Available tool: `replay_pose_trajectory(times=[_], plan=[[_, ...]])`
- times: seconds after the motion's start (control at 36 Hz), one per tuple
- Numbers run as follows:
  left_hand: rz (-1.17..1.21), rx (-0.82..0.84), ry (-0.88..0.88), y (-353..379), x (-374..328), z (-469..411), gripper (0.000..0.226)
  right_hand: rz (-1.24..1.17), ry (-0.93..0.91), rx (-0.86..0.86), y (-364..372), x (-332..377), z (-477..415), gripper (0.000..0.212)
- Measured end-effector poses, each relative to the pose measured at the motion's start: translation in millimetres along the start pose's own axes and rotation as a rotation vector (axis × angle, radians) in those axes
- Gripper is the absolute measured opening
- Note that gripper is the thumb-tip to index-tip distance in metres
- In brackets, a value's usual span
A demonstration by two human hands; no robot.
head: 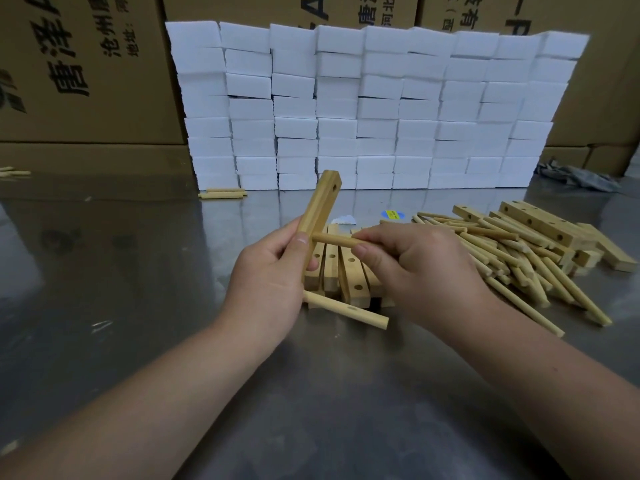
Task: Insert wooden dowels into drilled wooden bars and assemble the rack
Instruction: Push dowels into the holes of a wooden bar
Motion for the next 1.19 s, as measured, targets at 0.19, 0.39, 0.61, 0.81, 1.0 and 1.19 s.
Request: replay_pose_trajectory(times=[0.19, 0.39, 0.61, 0.81, 1.0, 1.19], plan=[[-0.057, 0.004, 0.026, 1.0, -2.4, 1.5, 0.037, -0.119, 0.053, 0.019, 2.4, -7.7, -1.7, 0.014], [-0.039, 0.002, 0.028, 0.7, -3.2, -0.3, 0.038, -0.158, 0.092, 0.026, 7.9, -9.4, -1.7, 0.016], [-0.033, -0.169, -0.112, -16.2, 16.9, -7.7, 0.027, -0.319, 0.219, -0.176, -10.2, -19.5, -3.9, 0.046], [0.005, -0.224, -0.158, -25.3, 24.6, -11.0, 0.028, -0.057, 0.441, -0.046, -50.4, -58.2, -21.7, 0.026], [-0.018, -0.153, -0.141, -15.7, 26.0, -11.5, 0.025, 0.454, 0.692, 0.233, -42.5, -134.4, 0.2, 0.038], [-0.004, -0.135, -0.13, -12.1, 26.8, -11.7, 0.024, 0.595, 0.628, 0.339, -28.4, -151.6, 0.1, 0.026]])
Point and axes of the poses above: each hand's wrist, its own z-axis away from the middle knuckle, its own y-axis out of the palm, x = y × z, the point moved 8 cm from there along -z, towards the middle knuckle, and after that the axes turned 7 degrees about x, right-handed, at the moved point
